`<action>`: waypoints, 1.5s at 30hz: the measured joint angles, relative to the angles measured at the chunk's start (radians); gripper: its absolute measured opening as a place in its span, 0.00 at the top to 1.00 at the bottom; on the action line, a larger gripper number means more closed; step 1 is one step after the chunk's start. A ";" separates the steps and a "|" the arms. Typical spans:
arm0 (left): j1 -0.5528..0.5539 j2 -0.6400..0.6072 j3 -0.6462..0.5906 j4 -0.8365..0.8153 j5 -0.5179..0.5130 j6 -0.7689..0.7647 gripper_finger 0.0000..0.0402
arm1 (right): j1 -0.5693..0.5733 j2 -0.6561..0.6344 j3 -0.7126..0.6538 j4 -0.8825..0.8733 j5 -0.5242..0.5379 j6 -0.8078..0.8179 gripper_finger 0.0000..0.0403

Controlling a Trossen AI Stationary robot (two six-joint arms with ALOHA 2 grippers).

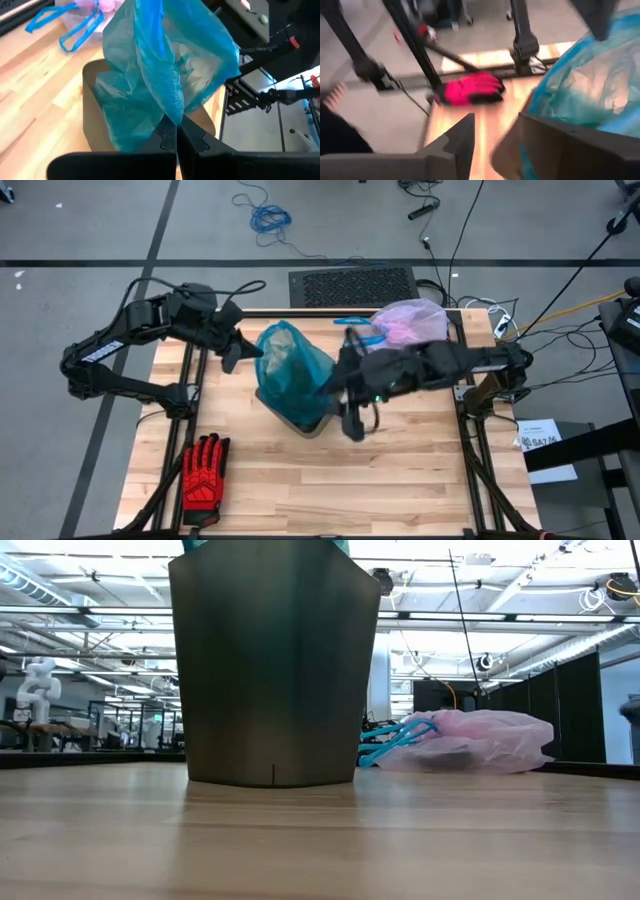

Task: Place trash/remove bag and relplace
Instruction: Insert the blue trash bag into the trash bin

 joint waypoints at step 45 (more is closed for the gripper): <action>0.087 -0.022 0.000 0.020 0.046 0.000 1.00 | -0.188 0.420 0.005 -0.182 0.142 0.277 1.00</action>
